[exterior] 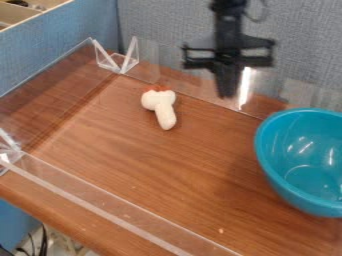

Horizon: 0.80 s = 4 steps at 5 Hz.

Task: Put the mushroom in the blue bowl

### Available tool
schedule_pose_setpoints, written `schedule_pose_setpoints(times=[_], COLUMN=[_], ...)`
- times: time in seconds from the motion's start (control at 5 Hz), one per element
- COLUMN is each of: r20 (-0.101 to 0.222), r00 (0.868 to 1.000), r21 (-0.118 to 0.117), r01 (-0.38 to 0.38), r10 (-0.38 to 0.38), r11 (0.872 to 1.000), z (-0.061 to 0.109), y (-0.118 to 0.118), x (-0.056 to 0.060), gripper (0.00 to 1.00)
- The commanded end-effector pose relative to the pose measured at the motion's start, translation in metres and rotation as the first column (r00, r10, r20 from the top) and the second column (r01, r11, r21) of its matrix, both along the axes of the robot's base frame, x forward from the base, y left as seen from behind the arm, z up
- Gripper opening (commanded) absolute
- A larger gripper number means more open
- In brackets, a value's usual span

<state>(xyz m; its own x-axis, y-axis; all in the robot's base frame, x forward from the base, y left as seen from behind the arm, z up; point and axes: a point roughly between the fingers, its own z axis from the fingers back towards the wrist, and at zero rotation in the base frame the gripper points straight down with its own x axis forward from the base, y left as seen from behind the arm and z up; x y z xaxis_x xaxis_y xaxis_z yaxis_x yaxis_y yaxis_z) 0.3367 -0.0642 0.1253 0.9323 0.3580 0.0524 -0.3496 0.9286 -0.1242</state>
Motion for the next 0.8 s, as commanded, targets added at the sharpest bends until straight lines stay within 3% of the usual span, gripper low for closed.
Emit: schedule_pose_setpoints(times=[0.0,0.6], r20=[0.09,0.061], r00=[0.994,0.991], r21=[-0.004,0.003], r01=[0.065,0.121], r10=[-0.064,-0.121], r11=[0.998,0.993], z=[0.037,0.032], y=[-0.007,-0.016], x=[-0.006,-0.014], gripper=[0.0,0.0])
